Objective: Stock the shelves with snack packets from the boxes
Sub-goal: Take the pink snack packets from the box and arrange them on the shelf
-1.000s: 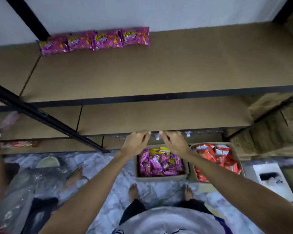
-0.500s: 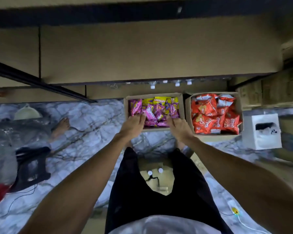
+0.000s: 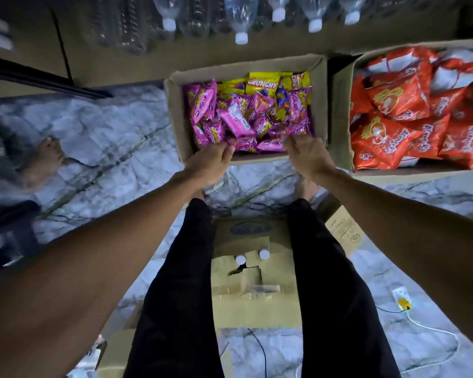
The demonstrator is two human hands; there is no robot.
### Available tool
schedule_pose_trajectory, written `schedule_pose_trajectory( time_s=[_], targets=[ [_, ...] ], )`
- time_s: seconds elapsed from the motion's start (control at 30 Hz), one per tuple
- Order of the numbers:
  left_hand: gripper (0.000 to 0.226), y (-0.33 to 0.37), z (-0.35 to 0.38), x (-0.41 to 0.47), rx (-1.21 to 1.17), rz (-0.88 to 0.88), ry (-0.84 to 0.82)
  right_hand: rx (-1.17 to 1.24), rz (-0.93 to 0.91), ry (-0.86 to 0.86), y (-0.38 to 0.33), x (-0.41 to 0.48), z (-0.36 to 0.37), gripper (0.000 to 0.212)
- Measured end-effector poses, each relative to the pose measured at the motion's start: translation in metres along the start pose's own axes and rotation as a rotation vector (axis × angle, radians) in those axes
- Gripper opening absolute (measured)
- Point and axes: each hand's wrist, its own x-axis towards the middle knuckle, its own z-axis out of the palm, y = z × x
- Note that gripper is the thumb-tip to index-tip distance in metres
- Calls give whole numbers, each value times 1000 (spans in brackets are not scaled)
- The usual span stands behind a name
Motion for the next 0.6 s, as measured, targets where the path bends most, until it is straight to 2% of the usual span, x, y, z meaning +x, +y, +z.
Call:
schedule_pose_trajectory(
  time_s=[0.07, 0.13, 0.4, 0.5, 0.6],
  targets=[
    [30, -8, 15, 31, 24, 40, -32, -8, -24, 2, 23, 26, 11, 41],
    [28, -15, 27, 65, 47, 71, -39, -12, -48, 6, 40, 50, 20, 39],
    [48, -33, 72, 166, 141, 136, -83, -57, -181, -44, 91, 122, 64, 28],
    [60, -37, 85, 184, 182, 109, -157, -82, -196, -47, 104, 133, 73, 36],
    [65, -39, 96, 197, 224, 105, -196, -252, -123, -117, 110, 138, 76, 47]
  ],
)
